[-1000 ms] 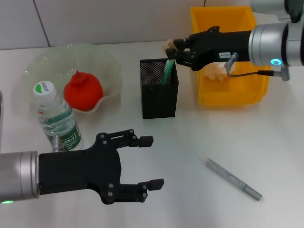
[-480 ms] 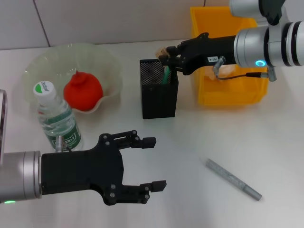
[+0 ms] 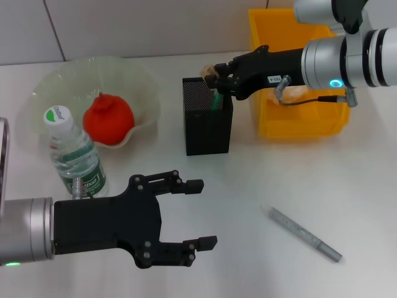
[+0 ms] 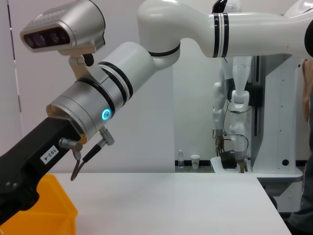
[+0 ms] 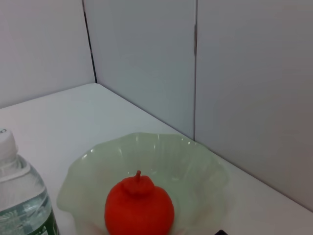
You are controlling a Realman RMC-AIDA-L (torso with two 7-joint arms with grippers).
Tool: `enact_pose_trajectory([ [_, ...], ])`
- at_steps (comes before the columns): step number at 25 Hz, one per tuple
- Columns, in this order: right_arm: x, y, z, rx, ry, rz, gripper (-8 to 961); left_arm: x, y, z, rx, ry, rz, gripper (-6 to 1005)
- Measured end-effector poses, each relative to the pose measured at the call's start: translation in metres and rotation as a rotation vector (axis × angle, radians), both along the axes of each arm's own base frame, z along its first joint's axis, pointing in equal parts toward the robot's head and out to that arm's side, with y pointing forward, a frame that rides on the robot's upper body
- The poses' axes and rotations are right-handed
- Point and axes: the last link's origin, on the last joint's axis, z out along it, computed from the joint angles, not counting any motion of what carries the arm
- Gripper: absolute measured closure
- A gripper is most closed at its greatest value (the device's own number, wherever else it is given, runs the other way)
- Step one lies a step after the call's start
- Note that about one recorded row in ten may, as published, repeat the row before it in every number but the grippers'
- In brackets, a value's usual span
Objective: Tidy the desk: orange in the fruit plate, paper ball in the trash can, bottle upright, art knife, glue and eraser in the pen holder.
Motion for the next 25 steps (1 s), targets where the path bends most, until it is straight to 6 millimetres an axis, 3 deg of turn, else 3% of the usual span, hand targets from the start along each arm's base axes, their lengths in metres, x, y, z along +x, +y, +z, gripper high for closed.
enact_pose_trajectory([
  [13,-0.0021,0.0011,0.0005,0.002,0.001,0.005,682,0.0008,-0.0001,-0.0006,-0.003,0.000,-0.004,199],
  [18,-0.0032,0.0015,0.0022,0.005,0.004,0.008,476,0.0014,0.0005,-0.0006,-0.003,0.001,-0.006,199],
  [25,-0.0063,-0.0023,0.0096,0.015,0.004,0.031,422,0.0006,0.0007,-0.0010,-0.003,0.001,-0.002,198],
])
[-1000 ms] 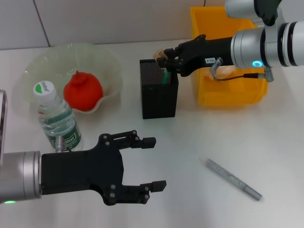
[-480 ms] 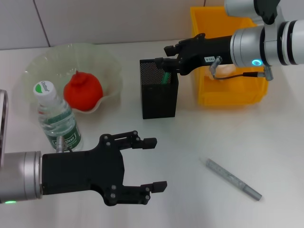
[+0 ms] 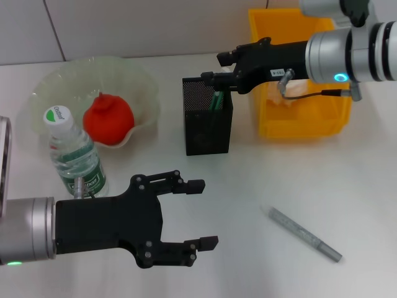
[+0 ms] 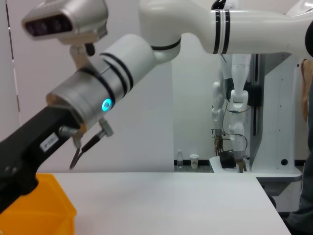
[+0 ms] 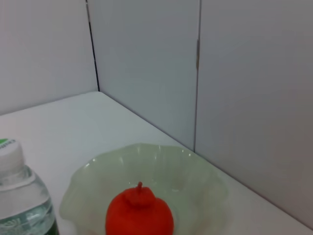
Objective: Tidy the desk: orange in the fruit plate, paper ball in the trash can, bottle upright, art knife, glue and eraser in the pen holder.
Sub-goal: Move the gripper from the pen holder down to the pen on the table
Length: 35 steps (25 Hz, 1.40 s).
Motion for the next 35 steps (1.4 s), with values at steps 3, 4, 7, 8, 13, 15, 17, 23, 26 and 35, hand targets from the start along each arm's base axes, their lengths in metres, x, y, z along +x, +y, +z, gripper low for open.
enact_pose_trajectory([
  [3,-0.002,-0.006,0.007,0.003,0.000,0.020,423,-0.001,0.001,0.000,-0.001,0.000,0.007,198],
  [4,-0.003,-0.009,0.010,0.004,0.001,0.025,423,-0.001,0.001,0.000,0.000,-0.001,0.009,198],
  [7,-0.002,-0.017,0.017,0.000,0.003,0.017,423,-0.002,0.002,0.000,0.003,0.000,0.015,198],
  [8,-0.002,-0.019,0.019,-0.002,-0.005,0.012,423,-0.003,0.002,-0.001,0.003,0.001,0.018,198],
  [13,0.007,-0.037,0.029,-0.043,-0.108,-0.018,424,-0.004,0.003,-0.004,-0.007,0.002,0.033,198],
  [15,0.008,-0.041,0.030,-0.053,-0.116,-0.025,424,-0.005,0.004,-0.005,-0.009,0.001,0.038,198],
  [17,0.009,-0.049,0.034,-0.064,-0.119,-0.045,424,-0.006,0.004,-0.006,-0.009,0.001,0.044,198],
  [23,0.011,-0.075,0.053,-0.057,-0.164,-0.083,425,-0.007,0.004,-0.007,-0.010,0.003,0.055,198],
  [26,0.013,-0.082,0.055,-0.061,-0.174,-0.092,426,-0.009,0.005,-0.008,-0.009,0.004,0.066,198],
  [35,0.018,-0.099,0.062,-0.097,-0.224,-0.165,427,-0.013,0.005,-0.009,-0.002,0.008,0.076,199],
])
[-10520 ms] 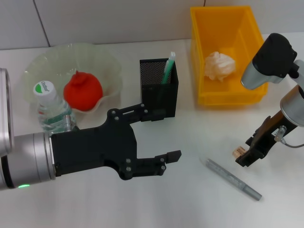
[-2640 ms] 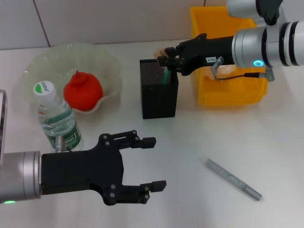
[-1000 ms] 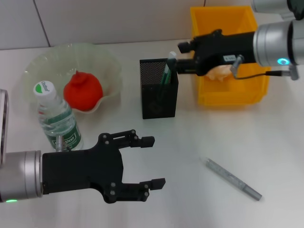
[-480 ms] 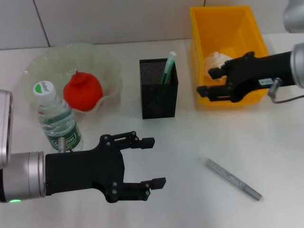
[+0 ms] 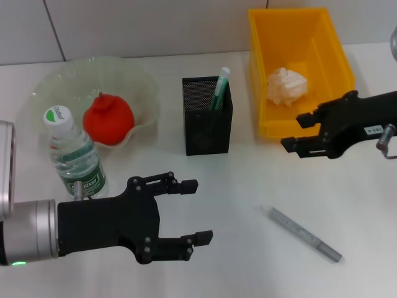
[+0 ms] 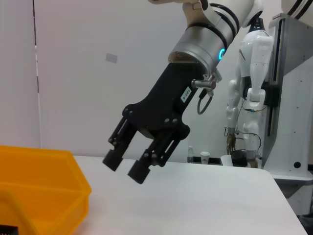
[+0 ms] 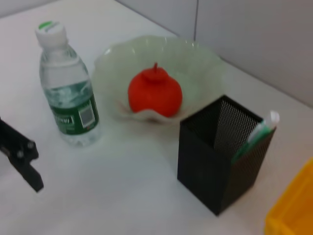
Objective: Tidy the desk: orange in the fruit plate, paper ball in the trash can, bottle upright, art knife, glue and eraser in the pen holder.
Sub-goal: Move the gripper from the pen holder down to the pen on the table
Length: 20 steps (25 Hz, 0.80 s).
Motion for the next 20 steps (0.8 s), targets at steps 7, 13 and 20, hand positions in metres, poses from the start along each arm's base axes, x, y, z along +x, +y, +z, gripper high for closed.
enact_pose_trajectory([
  [7,-0.004,-0.008,-0.002,-0.068,-0.022,-0.064,428,-0.001,0.000,0.000,-0.001,0.001,0.001,199],
  [13,-0.003,-0.013,-0.004,-0.097,-0.023,-0.122,428,-0.001,0.000,0.000,-0.001,0.002,0.002,199],
  [20,0.009,-0.016,-0.016,-0.125,-0.077,-0.170,429,-0.003,-0.001,0.001,-0.001,0.003,0.002,199],
])
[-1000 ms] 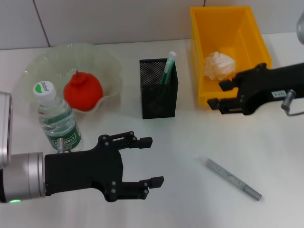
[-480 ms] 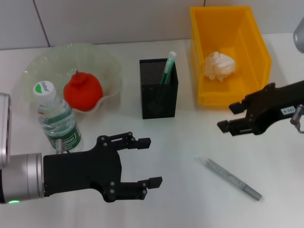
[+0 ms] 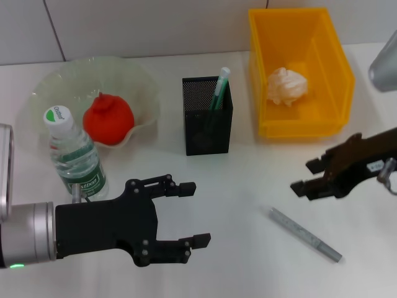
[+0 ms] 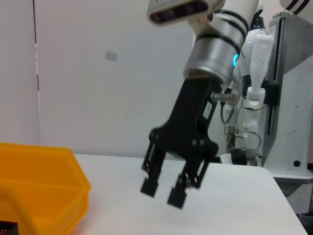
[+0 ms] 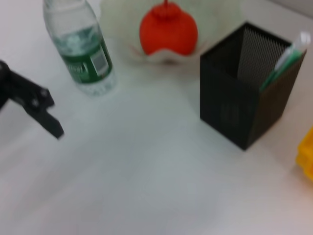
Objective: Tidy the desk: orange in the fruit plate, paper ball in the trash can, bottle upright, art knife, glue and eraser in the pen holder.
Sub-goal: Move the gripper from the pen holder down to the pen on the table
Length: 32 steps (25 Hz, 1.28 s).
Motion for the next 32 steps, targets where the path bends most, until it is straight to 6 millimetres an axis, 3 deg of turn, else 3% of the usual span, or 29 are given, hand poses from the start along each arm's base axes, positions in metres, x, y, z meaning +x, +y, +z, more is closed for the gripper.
enact_pose_trajectory([
  [13,0.015,0.002,-0.027,-0.057,-0.087,-0.024,431,0.000,-0.002,-0.002,-0.004,0.000,-0.007,198],
  [32,0.025,0.003,-0.045,-0.088,-0.099,-0.055,434,0.000,-0.002,-0.002,-0.005,-0.001,-0.006,198],
])
